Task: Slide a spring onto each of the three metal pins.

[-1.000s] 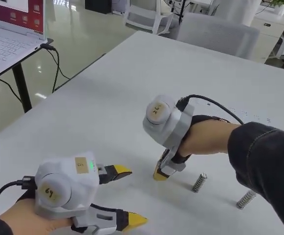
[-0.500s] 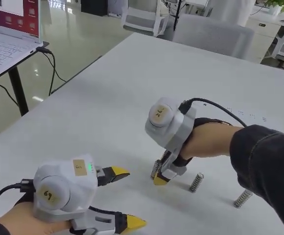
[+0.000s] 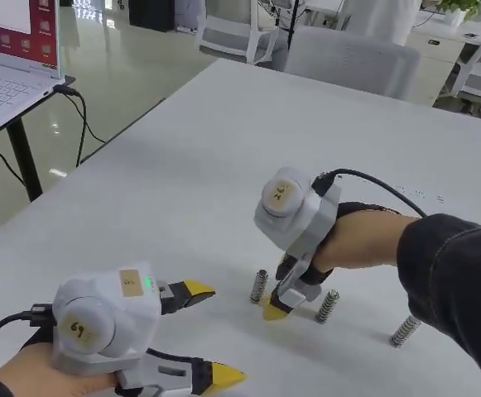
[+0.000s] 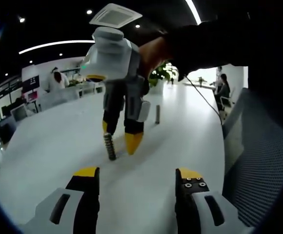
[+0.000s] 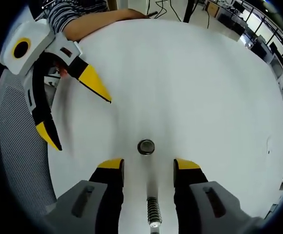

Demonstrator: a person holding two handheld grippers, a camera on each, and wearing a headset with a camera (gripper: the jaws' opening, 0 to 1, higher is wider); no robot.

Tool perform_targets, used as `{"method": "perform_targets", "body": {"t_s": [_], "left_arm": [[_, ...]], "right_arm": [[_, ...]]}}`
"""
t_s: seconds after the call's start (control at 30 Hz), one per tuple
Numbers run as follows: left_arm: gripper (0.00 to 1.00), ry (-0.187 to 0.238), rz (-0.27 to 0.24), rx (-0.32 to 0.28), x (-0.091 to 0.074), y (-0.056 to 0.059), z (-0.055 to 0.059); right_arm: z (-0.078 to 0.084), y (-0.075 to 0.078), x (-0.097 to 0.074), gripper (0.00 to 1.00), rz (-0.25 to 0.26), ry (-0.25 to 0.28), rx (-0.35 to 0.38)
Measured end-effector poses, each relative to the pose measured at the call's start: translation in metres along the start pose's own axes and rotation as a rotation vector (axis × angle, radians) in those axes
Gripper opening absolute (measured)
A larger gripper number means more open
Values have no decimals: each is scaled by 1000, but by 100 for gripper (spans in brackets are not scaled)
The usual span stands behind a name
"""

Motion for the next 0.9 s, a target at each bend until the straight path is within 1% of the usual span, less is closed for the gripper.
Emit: {"method": "perform_targets", "body": {"t_s": [0.13, 0.3, 0.5, 0.6, 0.67, 0.83, 0.9], "left_arm": [[57, 1, -1, 1, 0, 0, -2], [58, -1, -3, 2, 0, 0, -2], [58, -5, -4, 3, 0, 1, -2], [58, -5, -2, 5, 0, 1, -3], [58, -4, -1, 7, 0, 1, -4], [57, -6, 3, 15, 1, 2, -6], [57, -6, 3, 17, 1, 2, -7]], "right_arm": [[5, 0, -1, 44, 1, 5, 14], [11, 2, -3, 47, 4, 13, 31], [19, 2, -5, 53, 3, 35, 64], [22, 4, -7, 56, 9, 48, 80], [25, 4, -9, 56, 10, 55, 88], [29, 7, -15, 60, 14, 97, 133], [32, 8, -17, 62, 20, 103, 139]]}}
Point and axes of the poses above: the centre of the closed fingertips' face, and the gripper's own axes: x roughly forward along the fingers, y roughly to its right, z roughly out of its underside, the point moved 2 cm from there along -x, roughly backward along the fingers, and after that the axes turned 11 degrees about x, right-handed, at the moved point
